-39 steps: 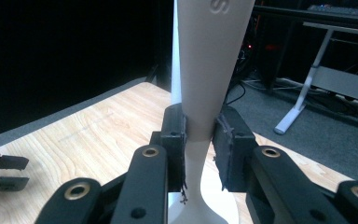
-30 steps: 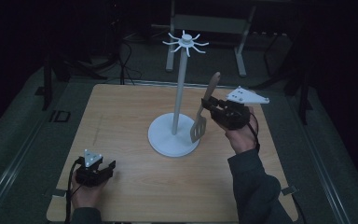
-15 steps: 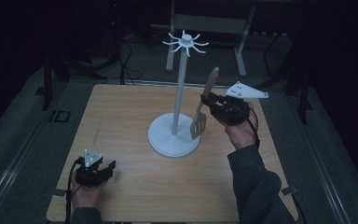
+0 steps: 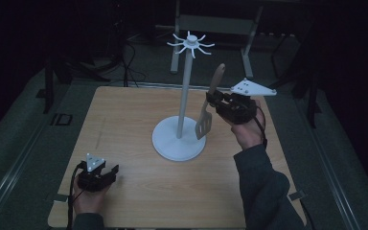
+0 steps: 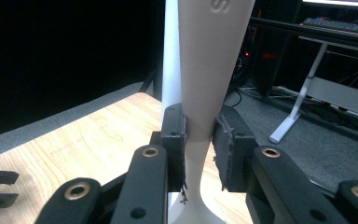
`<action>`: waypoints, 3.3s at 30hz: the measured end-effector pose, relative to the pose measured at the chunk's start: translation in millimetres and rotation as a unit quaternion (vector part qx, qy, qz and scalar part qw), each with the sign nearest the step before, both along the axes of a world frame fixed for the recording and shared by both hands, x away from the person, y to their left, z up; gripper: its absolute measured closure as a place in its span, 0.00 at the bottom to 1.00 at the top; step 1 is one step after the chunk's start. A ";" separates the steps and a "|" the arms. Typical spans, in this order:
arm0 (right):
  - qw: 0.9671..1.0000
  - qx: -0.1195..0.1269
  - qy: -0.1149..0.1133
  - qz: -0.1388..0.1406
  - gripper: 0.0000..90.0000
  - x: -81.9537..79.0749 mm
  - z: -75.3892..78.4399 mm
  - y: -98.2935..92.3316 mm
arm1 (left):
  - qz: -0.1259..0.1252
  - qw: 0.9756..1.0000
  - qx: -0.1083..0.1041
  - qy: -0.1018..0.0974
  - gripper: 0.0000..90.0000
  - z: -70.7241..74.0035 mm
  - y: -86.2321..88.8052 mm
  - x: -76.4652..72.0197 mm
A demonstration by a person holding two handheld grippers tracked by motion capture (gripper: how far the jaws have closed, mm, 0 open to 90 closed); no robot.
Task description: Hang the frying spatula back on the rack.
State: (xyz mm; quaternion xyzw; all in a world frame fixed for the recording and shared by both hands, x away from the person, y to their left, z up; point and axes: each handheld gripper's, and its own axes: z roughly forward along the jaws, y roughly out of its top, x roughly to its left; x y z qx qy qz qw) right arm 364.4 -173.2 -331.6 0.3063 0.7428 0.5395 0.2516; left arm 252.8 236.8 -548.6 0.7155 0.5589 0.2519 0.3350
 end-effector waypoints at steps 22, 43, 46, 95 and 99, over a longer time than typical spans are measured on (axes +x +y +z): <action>1.000 -0.014 -0.001 0.004 0.83 9.3 8.9 3.9 | -0.001 1.000 0.001 0.002 0.51 -0.7 -1.0 0.5; 1.000 -0.012 0.013 0.011 0.83 23.1 16.2 15.8 | 0.000 1.000 0.000 0.000 0.51 0.1 0.2 0.0; 1.000 -0.014 0.013 0.012 0.83 24.5 17.9 17.0 | 0.000 1.000 -0.001 0.000 0.51 0.1 0.2 0.0; 0.999 -0.029 0.038 0.015 0.83 44.4 24.9 41.4 | -0.002 1.000 -0.001 0.000 0.51 -0.2 0.0 0.4; 0.999 -0.030 0.039 0.014 0.83 45.4 24.0 42.3 | -0.001 1.000 -0.001 -0.001 0.51 0.1 0.1 0.1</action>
